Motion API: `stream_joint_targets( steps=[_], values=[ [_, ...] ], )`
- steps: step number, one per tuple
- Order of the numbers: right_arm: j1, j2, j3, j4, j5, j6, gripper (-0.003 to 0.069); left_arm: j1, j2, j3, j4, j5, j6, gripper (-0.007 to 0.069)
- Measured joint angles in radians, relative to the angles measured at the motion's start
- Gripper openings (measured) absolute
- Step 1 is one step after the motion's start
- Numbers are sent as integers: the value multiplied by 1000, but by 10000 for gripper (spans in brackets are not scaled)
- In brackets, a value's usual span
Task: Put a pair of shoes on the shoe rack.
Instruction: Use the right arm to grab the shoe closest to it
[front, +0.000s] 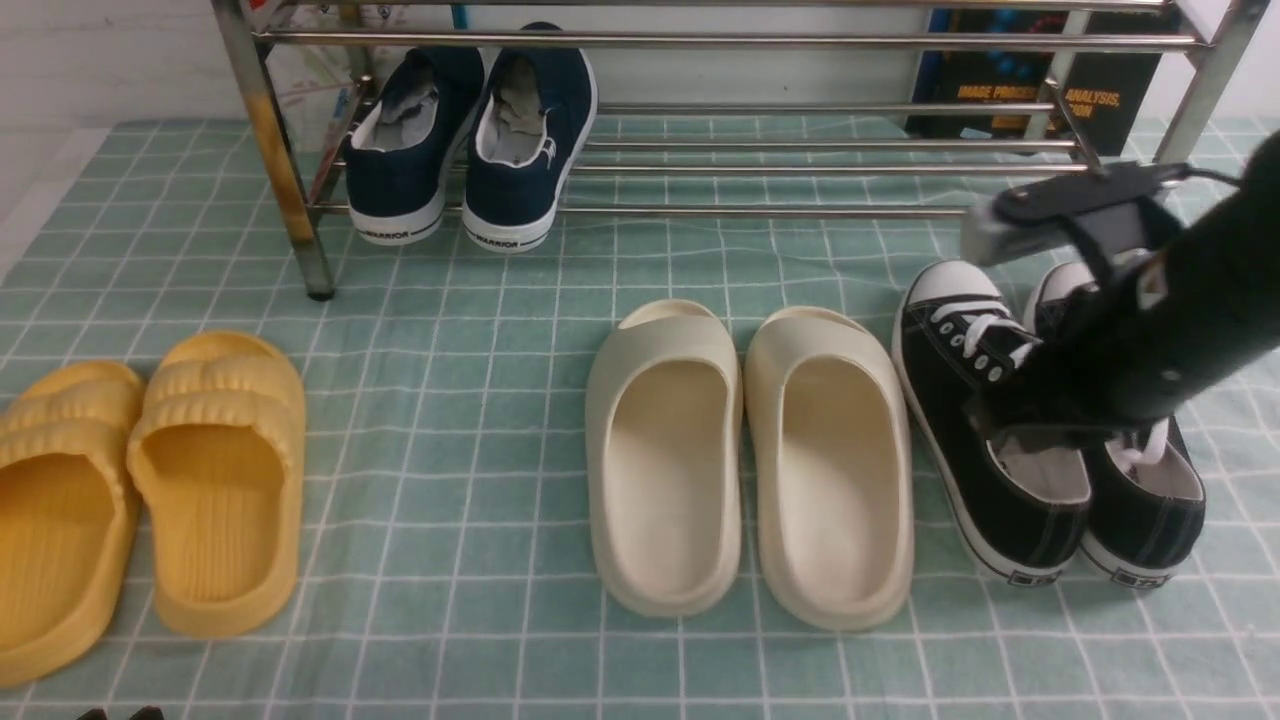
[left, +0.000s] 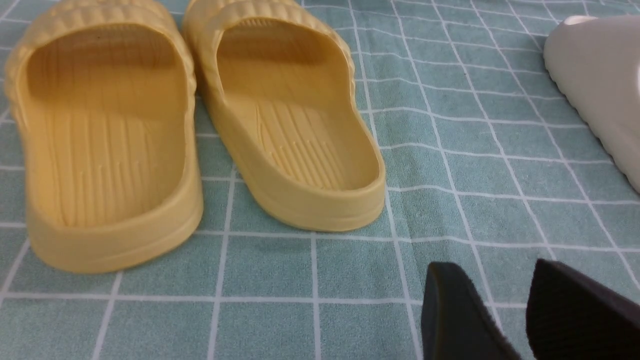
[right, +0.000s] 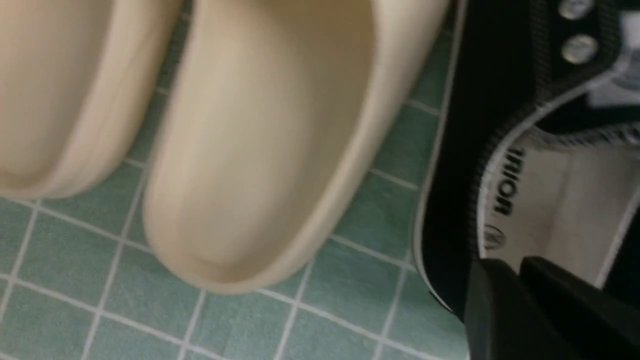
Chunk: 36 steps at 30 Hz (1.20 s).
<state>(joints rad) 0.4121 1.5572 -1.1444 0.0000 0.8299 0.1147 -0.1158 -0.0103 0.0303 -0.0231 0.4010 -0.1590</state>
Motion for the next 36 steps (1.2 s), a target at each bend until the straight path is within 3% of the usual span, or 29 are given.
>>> stream_joint_targets(
  steps=[5,6,8,9,11,14,18,21,23,24,26,36],
  values=[
    [14,99,-11,-59,-2,69,322,0,0,0,0,0,0,238],
    [14,102,-11,-62,-2,70,322,0,0,0,0,0,0,238],
    [14,134,-17,-84,-6,81,440,0,0,0,0,0,0,238],
    [14,136,-17,-84,-6,81,440,0,0,0,0,0,0,238],
    [14,157,-17,-98,-13,86,506,0,0,0,0,0,0,238],
    [6,185,-19,-118,-38,119,519,0,0,0,0,0,0,238],
    [-12,235,-20,-122,-89,173,448,0,0,0,0,0,0,238],
    [-12,260,-20,-115,-131,181,276,0,0,0,0,0,0,238],
    [-12,260,-20,-108,-137,182,203,0,0,0,0,0,0,238],
    [-12,257,-20,-104,-137,185,86,0,0,0,0,0,0,238],
    [-12,250,-20,-105,-139,187,12,0,0,0,0,0,0,238],
    [-12,152,-50,-96,-65,191,13,0,0,0,0,0,0,238]
  ],
)
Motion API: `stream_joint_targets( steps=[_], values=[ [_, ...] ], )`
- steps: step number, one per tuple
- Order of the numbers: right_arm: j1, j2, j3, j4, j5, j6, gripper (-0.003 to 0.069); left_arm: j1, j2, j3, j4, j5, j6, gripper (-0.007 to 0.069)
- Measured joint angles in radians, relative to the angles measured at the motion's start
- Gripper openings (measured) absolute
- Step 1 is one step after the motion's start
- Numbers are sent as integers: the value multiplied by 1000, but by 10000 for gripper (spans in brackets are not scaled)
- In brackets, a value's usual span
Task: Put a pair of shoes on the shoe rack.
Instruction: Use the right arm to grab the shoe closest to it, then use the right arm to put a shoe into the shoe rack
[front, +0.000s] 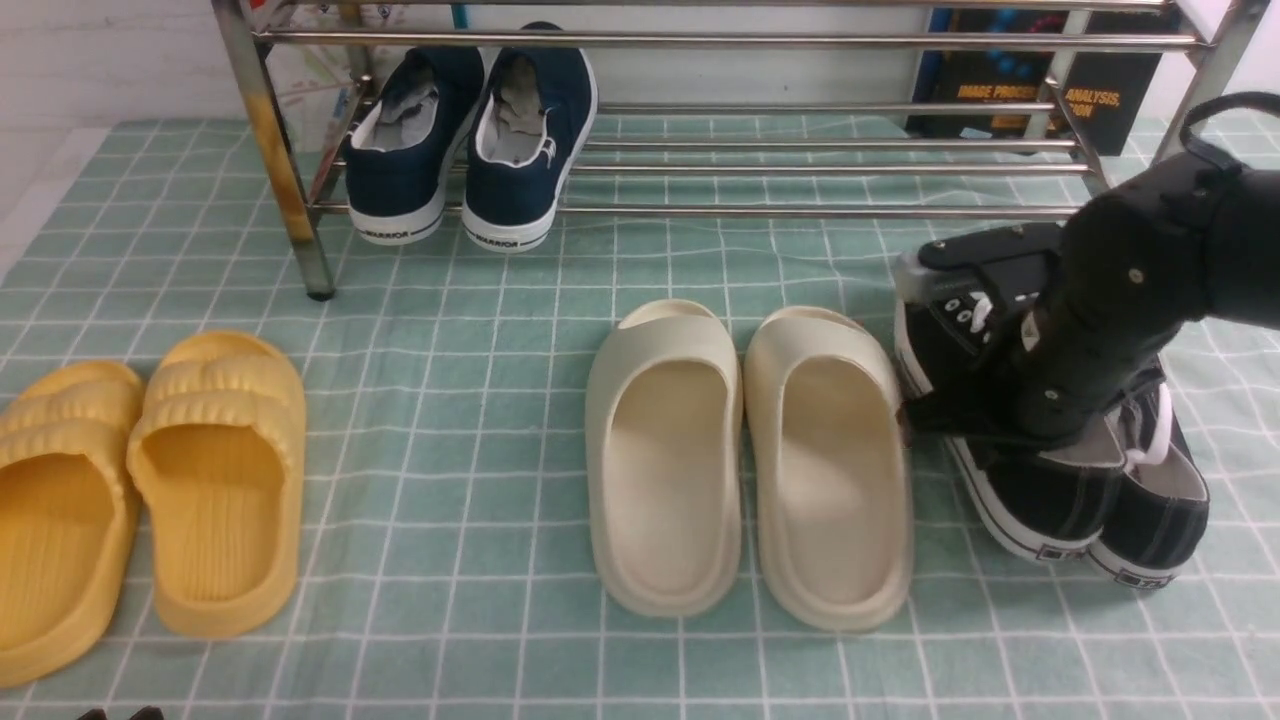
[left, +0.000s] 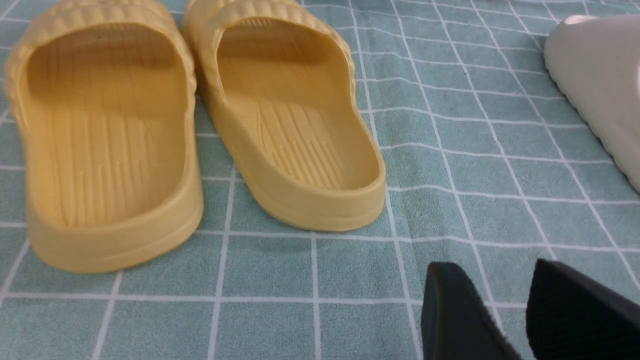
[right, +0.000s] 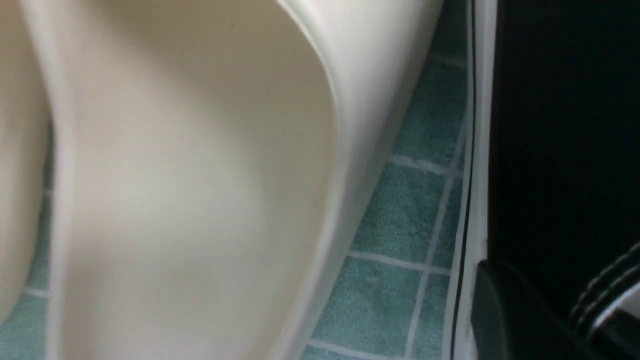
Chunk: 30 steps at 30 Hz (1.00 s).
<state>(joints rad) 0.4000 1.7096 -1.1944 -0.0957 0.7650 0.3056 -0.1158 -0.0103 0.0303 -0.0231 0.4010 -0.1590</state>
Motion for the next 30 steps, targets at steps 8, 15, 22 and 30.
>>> stream_joint_targets(
  steps=[8,15,22,30],
  values=[
    [0,-133,-19,67,116,-13,15,0,0,0,0,0,0,238],
    [0,-135,-30,56,34,-34,15,0,0,0,0,0,0,238],
    [0,20,-208,-51,-42,-41,15,0,0,0,0,0,0,238],
    [-7,231,-431,-119,-39,-45,15,0,0,0,0,1,0,238]
  ],
)
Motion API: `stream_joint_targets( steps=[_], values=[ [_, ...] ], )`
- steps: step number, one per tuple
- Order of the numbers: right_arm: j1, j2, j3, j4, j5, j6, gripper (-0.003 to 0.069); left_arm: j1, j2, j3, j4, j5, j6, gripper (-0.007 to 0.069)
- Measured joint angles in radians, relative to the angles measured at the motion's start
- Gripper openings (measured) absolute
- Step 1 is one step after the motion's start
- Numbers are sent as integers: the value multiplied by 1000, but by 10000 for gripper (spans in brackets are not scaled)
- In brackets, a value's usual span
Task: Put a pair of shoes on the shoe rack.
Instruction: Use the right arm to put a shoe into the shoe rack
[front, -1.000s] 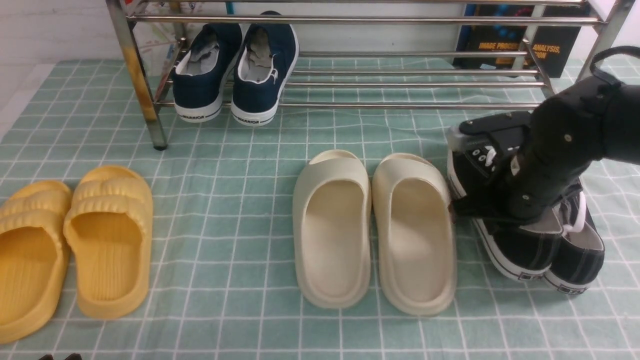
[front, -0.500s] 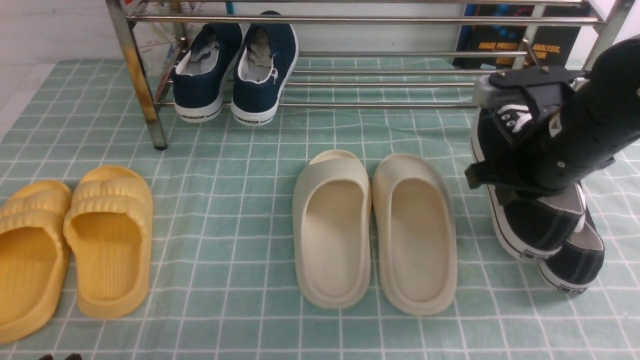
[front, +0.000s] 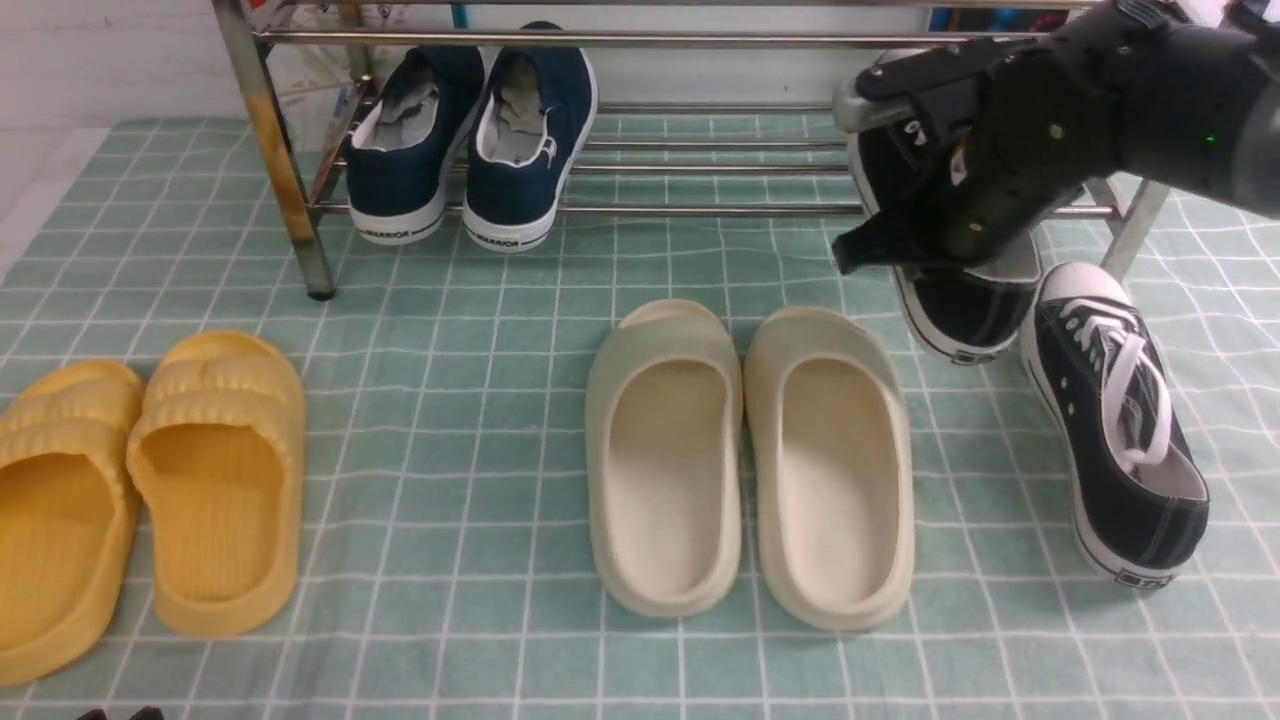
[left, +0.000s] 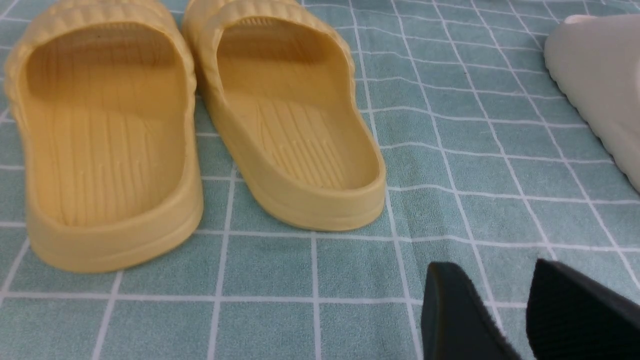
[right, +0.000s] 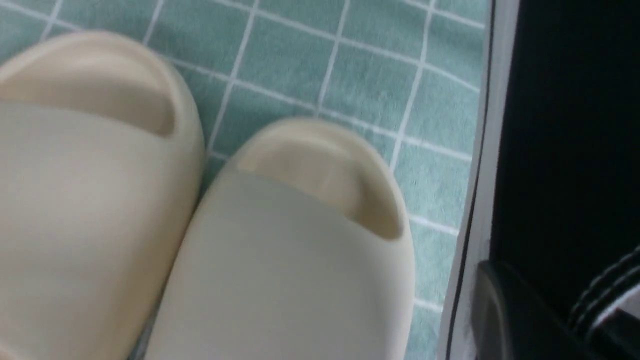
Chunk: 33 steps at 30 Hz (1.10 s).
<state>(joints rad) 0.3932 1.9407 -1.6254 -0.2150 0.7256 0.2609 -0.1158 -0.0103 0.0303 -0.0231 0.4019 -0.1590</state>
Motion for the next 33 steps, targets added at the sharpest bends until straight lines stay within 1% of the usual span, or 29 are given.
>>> stream_joint_targets(
  steps=[10,14,19,25,33],
  values=[
    [-66,164,-203,12,11,-3,15,0,0,0,0,0,0,238],
    [-94,224,-295,77,29,-5,15,0,0,0,0,0,0,238],
    [-96,266,-367,94,50,-39,15,0,0,0,0,0,0,238],
    [-97,284,-416,124,77,-111,15,0,0,0,0,0,0,238],
    [-126,291,-425,156,26,-128,15,0,0,0,0,0,0,238]
  ],
)
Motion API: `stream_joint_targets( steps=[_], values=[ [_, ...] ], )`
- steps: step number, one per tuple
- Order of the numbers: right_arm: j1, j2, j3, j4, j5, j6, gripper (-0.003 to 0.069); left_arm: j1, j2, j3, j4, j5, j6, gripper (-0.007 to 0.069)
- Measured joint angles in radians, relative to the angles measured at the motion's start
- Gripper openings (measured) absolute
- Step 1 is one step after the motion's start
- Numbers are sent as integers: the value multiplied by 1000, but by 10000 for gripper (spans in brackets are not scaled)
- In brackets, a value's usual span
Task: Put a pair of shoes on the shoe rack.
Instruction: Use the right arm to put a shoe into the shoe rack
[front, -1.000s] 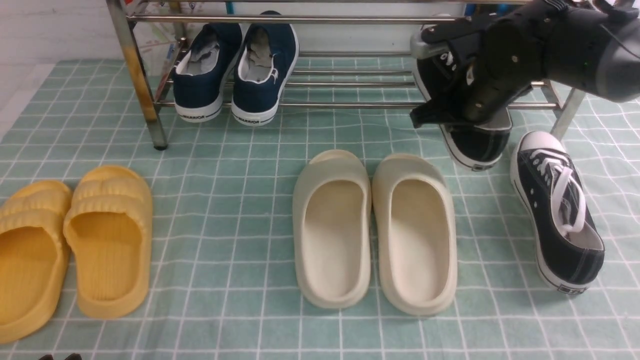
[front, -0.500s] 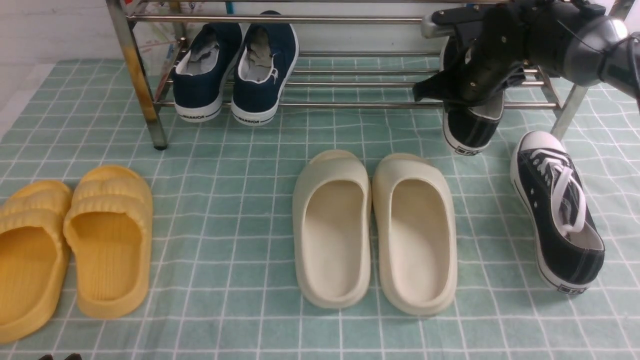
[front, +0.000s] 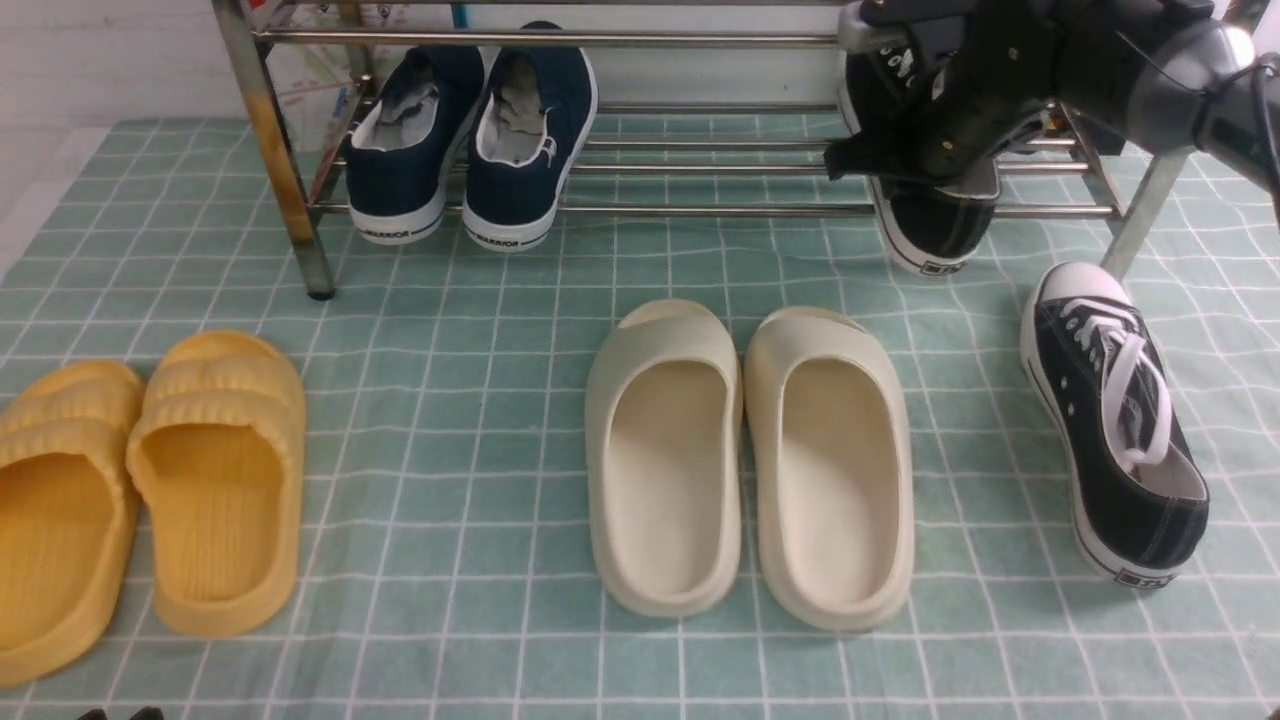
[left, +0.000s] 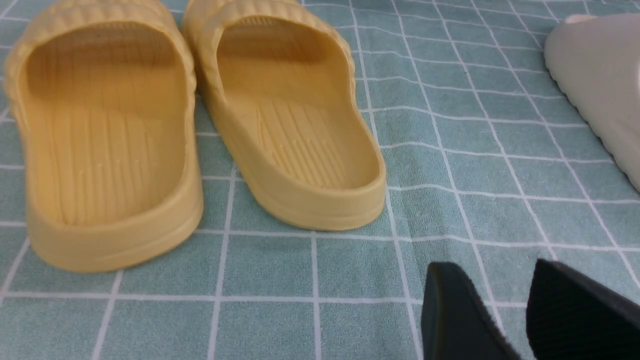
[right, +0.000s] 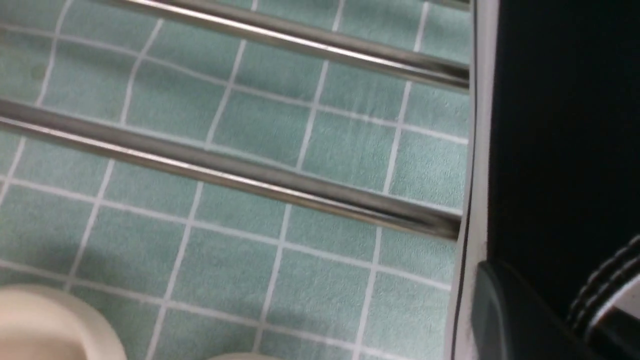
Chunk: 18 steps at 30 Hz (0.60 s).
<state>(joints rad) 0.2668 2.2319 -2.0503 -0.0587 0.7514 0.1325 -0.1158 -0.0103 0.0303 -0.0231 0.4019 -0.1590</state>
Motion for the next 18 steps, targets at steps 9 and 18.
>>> stream_joint_targets(
  steps=[9,18],
  values=[
    [-7,29,-11,9,-106,-3,106,0,0,0,0,0,0,238],
    [-7,28,-129,19,80,-8,503,0,0,0,0,0,0,238]
  ],
)
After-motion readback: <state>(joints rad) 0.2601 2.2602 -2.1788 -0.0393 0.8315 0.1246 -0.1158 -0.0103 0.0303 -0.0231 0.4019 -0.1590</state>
